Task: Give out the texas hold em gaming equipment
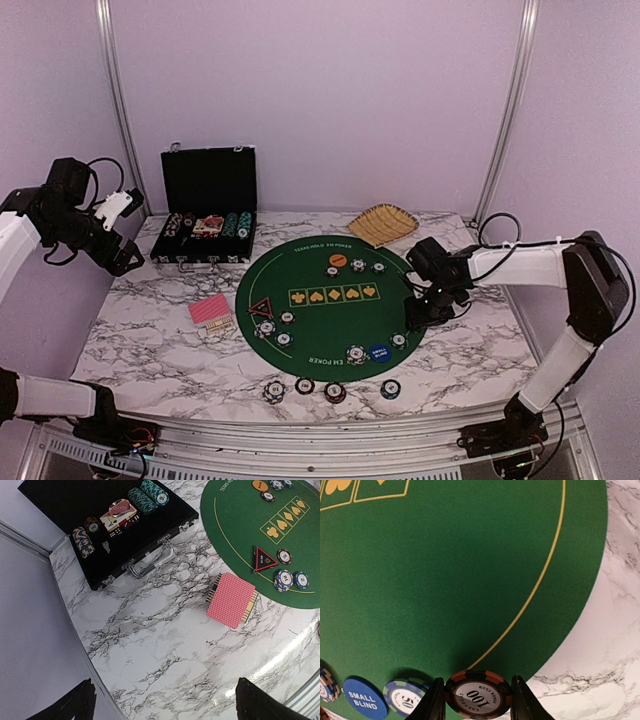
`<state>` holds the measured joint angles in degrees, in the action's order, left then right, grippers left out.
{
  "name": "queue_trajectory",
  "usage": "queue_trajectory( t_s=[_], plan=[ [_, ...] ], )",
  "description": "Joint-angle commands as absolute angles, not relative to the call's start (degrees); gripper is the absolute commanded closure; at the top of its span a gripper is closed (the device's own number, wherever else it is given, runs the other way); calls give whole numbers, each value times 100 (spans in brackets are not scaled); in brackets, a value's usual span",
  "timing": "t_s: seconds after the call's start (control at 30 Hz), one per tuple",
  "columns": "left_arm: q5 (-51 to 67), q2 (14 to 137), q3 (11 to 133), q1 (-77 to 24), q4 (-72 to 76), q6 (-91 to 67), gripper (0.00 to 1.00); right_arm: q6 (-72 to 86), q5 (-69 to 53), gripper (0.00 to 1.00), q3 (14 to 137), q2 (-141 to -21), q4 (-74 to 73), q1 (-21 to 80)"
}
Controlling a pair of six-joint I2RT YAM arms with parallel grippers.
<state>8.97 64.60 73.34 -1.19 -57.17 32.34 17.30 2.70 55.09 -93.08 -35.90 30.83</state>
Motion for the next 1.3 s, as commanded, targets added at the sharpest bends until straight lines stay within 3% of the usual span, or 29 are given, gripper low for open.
queue_trajectory(
  t_s=[0.0,0.1,0.23,0.3,0.63,0.9,1.27],
  plan=[
    [931,6420,7419,-132,-5888,3277,1,1626,203,76,5712,-9664,-3278,2983],
    [920,6396,7364,-131,-5910,3319,1,1611,190,68,5734,-9792,-3218,2960],
    [960,6385,7270,-132,-5967,3393,1,1635,253,46,5810,-9764,-3274,2962],
    [963,6410,7234,-135,-5996,3430,1,1635,356,40,5871,-9713,-3367,2961],
    [1329,6471,7024,-196,-6073,3582,1,1663,470,27,6318,-9193,-3840,2992],
    [1485,7029,6814,-764,-6037,3587,1,2059,501,2,6907,-8794,-3876,3725],
    [847,8154,6528,-1612,-5131,3530,1,2603,145,1,7526,-8998,-3577,4565]
  ],
)
